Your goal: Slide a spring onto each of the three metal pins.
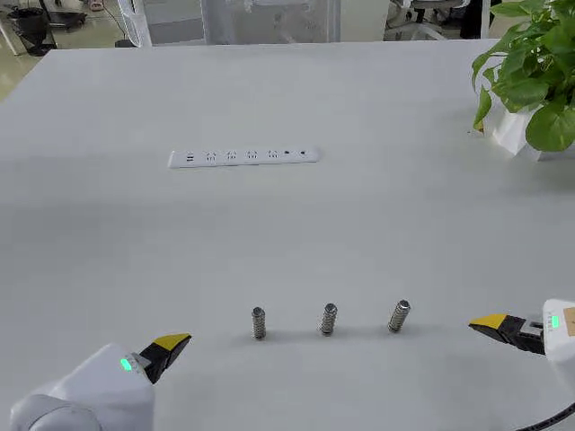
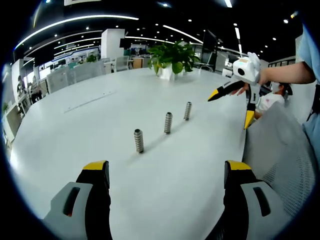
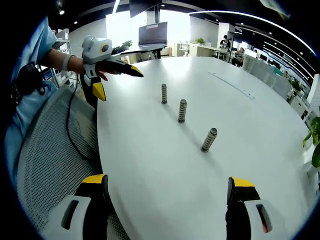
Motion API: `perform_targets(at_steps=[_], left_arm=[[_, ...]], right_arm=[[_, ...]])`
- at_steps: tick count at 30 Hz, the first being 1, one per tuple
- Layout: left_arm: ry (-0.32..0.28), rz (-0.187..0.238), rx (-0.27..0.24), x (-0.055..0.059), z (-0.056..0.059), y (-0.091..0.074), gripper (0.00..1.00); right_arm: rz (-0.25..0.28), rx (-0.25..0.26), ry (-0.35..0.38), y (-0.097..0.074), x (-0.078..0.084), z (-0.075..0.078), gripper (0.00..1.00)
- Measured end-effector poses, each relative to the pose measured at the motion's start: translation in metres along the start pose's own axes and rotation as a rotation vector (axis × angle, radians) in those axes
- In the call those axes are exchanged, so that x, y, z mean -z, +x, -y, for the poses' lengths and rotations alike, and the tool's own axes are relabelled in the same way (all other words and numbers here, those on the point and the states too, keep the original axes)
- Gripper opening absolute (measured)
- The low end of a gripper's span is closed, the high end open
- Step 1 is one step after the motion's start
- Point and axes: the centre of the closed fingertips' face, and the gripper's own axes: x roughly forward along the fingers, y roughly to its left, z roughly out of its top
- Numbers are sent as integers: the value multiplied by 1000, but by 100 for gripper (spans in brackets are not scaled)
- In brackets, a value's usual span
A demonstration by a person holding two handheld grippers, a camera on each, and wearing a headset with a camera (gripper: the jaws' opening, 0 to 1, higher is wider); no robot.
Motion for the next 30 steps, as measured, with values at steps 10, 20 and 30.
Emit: perform_targets(at_steps=[10, 20, 30], left_arm=[[-8, 28, 0, 0, 0, -1, 94], [17, 20, 37, 4, 9, 1, 95], [3, 43, 34, 3, 12, -15, 95]], right_arm=[[23, 35, 47, -7, -2, -6, 99], [74, 106, 103, -16, -1, -11, 99], [124, 159, 144, -24, -11, -16, 99]])
